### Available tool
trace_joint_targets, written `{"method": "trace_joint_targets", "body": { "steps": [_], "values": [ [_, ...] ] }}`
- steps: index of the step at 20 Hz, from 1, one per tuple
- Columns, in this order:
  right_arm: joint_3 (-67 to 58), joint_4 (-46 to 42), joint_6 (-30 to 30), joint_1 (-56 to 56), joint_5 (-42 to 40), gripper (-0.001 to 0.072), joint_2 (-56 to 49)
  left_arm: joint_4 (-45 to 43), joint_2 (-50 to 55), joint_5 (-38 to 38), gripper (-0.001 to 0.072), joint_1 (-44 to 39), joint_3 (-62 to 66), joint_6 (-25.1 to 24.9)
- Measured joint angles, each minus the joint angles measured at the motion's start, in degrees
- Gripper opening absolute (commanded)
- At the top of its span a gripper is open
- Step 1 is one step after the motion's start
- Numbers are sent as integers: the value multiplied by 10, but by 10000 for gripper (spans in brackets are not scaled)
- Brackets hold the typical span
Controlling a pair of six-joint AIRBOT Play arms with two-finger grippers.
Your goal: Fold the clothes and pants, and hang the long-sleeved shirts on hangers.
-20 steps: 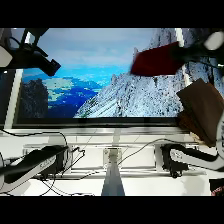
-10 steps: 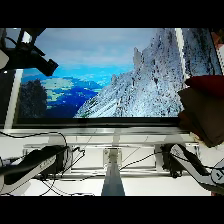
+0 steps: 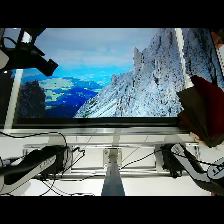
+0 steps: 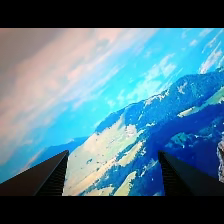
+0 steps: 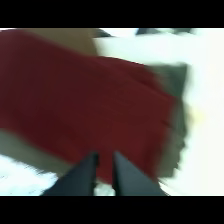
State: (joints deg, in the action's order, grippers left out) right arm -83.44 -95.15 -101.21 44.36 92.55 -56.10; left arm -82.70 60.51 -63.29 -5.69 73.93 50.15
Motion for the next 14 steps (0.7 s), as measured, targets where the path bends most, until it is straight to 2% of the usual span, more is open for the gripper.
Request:
{"method": "trace_joint_targets", "body": {
  "steps": [1, 4, 6, 10, 14],
  "values": [
    [0, 42, 23, -17, -9, 13, -1, 0, 0, 0, 615, 0, 0, 0],
    [0, 142, 92, -110, -45, 13, -7, 0, 0, 0, 615, 0, 0, 0],
    [0, 171, 125, -200, -70, 13, -9, 0, 0, 0, 614, 0, 0, 0],
    [0, 159, 155, -399, -141, 12, -10, 0, 0, 0, 614, 0, 0, 0],
    [0, 127, 150, -549, -219, 12, -10, 0, 0, 0, 615, 0, 0, 0]
  ]
}}
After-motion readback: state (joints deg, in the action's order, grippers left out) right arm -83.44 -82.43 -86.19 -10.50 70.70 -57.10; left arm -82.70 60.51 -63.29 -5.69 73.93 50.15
